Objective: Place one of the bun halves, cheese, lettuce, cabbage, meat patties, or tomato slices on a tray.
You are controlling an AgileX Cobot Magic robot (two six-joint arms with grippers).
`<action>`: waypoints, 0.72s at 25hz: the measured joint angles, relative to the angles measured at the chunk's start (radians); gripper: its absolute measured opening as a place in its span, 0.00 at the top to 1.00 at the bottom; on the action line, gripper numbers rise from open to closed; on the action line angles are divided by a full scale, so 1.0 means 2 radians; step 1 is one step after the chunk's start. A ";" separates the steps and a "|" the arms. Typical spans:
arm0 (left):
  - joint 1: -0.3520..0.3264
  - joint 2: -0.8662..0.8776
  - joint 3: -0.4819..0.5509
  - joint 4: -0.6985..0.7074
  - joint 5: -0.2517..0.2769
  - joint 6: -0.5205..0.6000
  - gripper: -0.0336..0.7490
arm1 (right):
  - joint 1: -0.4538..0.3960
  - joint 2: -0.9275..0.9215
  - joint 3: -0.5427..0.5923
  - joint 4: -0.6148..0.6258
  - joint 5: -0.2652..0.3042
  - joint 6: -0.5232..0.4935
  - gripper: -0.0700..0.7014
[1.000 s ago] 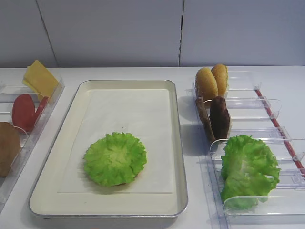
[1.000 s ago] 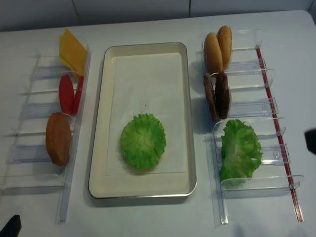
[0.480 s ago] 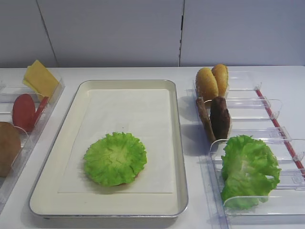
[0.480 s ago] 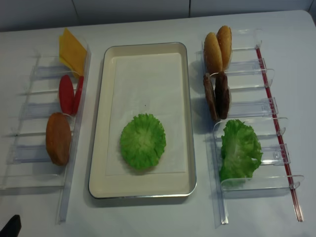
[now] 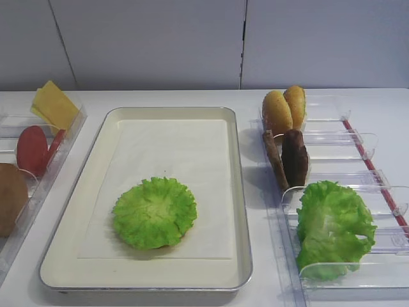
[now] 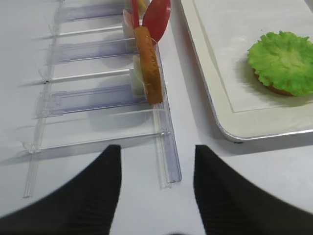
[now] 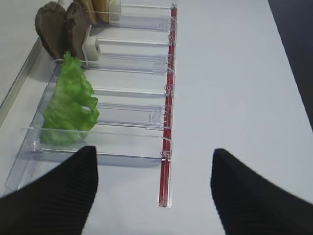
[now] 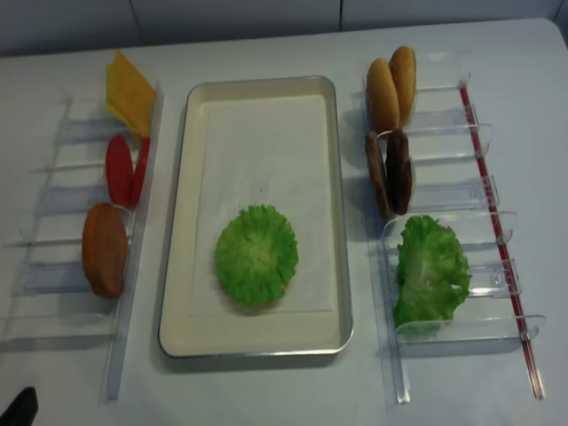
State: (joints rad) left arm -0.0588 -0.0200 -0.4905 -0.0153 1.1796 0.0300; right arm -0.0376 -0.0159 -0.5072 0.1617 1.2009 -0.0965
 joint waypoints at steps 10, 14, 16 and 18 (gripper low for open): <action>0.000 0.000 0.000 0.000 0.000 0.000 0.54 | -0.003 -0.001 0.017 0.015 -0.031 -0.008 0.26; 0.000 0.000 0.000 0.000 0.000 0.000 0.54 | -0.003 -0.001 0.017 0.016 -0.032 -0.008 0.26; 0.000 0.000 0.000 0.000 0.000 0.000 0.54 | -0.003 -0.001 0.017 0.016 -0.032 -0.008 0.26; 0.000 0.000 0.000 0.000 0.000 0.000 0.54 | -0.003 -0.001 0.017 0.016 -0.032 -0.008 0.26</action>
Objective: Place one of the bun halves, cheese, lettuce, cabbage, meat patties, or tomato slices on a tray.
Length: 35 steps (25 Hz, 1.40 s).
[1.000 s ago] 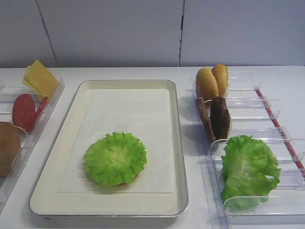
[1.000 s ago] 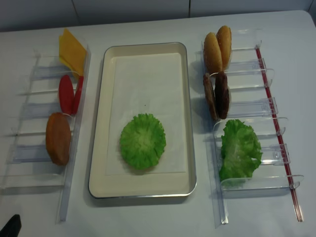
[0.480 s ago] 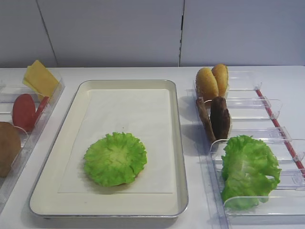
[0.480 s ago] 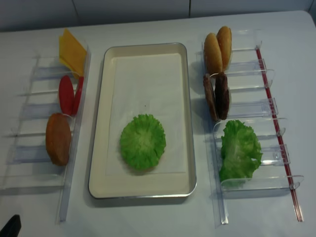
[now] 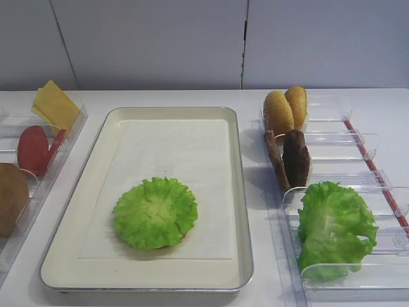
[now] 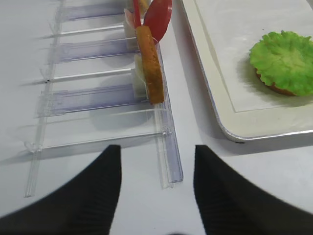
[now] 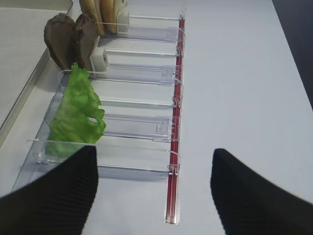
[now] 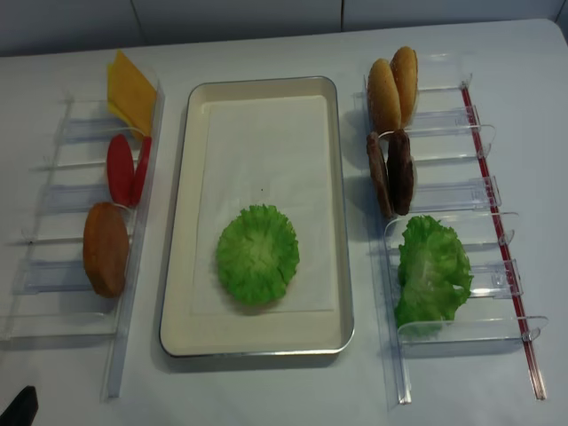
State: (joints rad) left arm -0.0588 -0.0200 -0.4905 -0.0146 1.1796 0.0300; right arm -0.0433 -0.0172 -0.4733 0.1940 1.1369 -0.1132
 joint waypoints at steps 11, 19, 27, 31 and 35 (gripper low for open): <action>0.000 0.000 0.000 0.000 0.000 0.000 0.54 | 0.000 0.000 0.000 0.029 0.002 -0.057 0.26; 0.000 0.000 0.000 0.000 0.000 0.000 0.54 | 0.000 0.000 0.000 0.031 0.002 -0.068 0.26; 0.000 0.000 0.000 0.000 0.000 0.000 0.54 | 0.000 0.000 0.000 0.002 0.002 -0.044 0.26; 0.000 0.000 0.000 0.000 0.000 0.000 0.54 | 0.000 0.000 0.000 -0.038 0.001 -0.009 0.26; 0.000 0.000 0.000 0.000 0.000 0.000 0.54 | 0.000 0.000 0.000 -0.044 0.001 0.001 0.26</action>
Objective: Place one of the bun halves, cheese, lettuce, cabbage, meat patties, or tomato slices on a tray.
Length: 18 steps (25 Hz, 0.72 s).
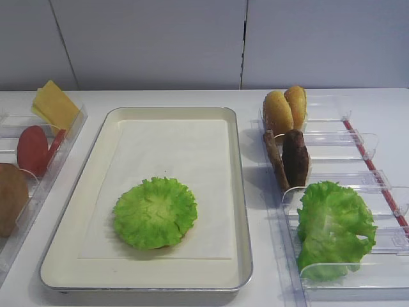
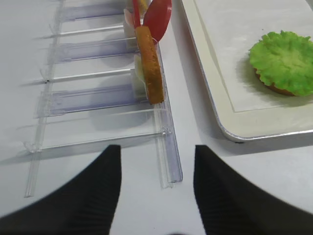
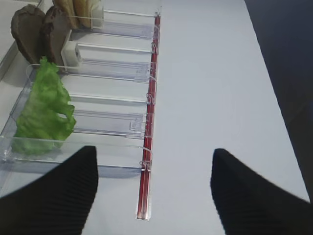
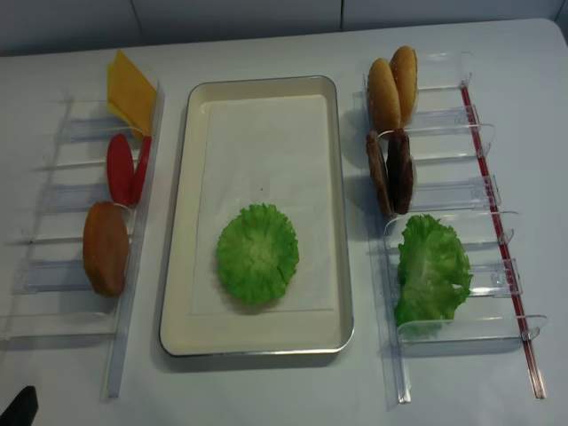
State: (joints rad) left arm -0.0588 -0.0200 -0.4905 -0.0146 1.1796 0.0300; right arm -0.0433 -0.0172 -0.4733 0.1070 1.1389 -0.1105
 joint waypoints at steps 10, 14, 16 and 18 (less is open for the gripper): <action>0.000 0.000 0.000 0.000 0.000 0.000 0.54 | 0.000 0.000 0.000 -0.001 0.000 0.007 0.26; 0.000 0.000 0.000 0.000 0.000 0.000 0.54 | 0.000 0.000 0.000 -0.001 0.000 0.007 0.26; 0.000 0.000 0.000 0.000 0.000 0.000 0.54 | 0.000 0.000 0.000 -0.001 0.000 0.007 0.26; 0.000 0.000 0.000 0.000 0.000 0.000 0.54 | 0.000 0.000 0.000 -0.001 0.000 0.007 0.26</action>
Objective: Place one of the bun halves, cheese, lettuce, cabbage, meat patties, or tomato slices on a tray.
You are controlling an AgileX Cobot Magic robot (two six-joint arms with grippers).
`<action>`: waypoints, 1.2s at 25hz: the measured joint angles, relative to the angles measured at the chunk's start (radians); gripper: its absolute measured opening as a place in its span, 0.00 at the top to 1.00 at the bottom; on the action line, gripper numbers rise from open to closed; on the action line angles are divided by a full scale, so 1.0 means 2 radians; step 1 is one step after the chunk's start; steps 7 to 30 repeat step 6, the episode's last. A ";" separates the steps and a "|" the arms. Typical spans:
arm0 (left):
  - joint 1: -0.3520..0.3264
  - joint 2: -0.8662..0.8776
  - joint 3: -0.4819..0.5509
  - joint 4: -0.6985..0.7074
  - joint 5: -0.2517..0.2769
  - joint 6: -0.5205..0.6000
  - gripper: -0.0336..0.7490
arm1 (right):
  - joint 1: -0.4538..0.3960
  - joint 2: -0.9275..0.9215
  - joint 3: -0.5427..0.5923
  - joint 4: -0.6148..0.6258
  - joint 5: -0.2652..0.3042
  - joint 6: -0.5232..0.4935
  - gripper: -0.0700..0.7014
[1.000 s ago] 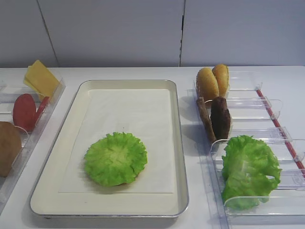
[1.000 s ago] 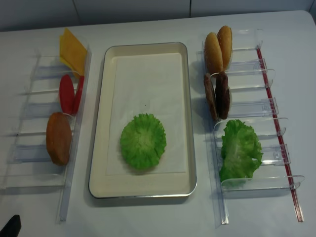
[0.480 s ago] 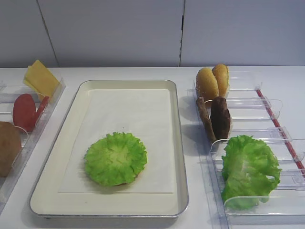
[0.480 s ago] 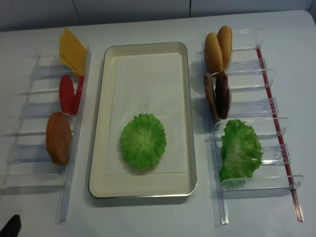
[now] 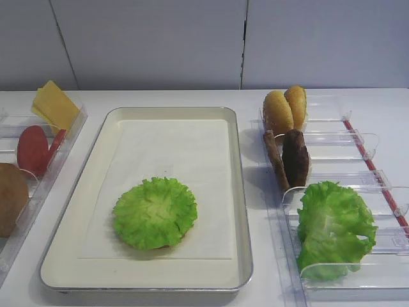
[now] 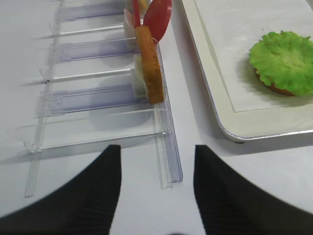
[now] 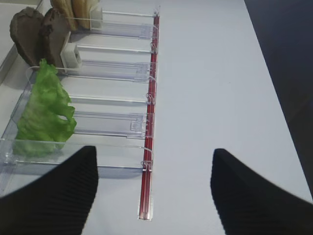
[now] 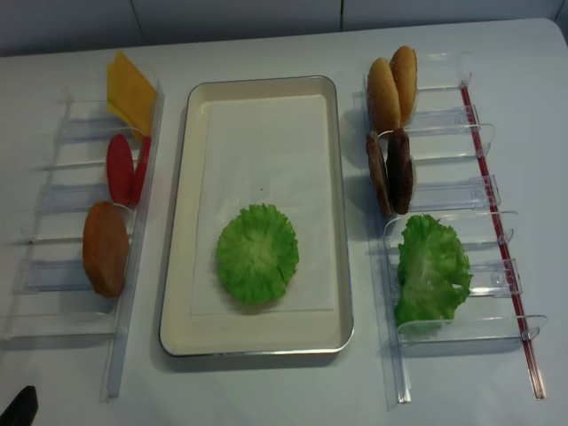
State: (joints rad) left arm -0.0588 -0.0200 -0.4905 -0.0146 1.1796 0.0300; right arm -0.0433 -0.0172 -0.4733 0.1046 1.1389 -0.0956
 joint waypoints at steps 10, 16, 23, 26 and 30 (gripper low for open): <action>0.000 0.000 0.000 0.001 0.000 0.000 0.54 | 0.000 0.000 0.000 0.000 0.000 0.000 0.26; 0.000 0.000 0.000 0.001 0.000 0.000 0.54 | 0.000 0.000 0.000 0.000 0.000 0.000 0.26; 0.000 0.000 0.000 0.001 0.000 0.000 0.54 | 0.000 0.000 0.000 0.000 0.000 0.000 0.26; 0.000 0.000 0.000 0.001 0.000 0.000 0.54 | 0.000 0.000 0.000 0.000 0.000 0.000 0.26; 0.000 0.000 0.000 0.001 0.000 0.000 0.54 | 0.000 0.000 0.000 0.000 0.000 0.000 0.26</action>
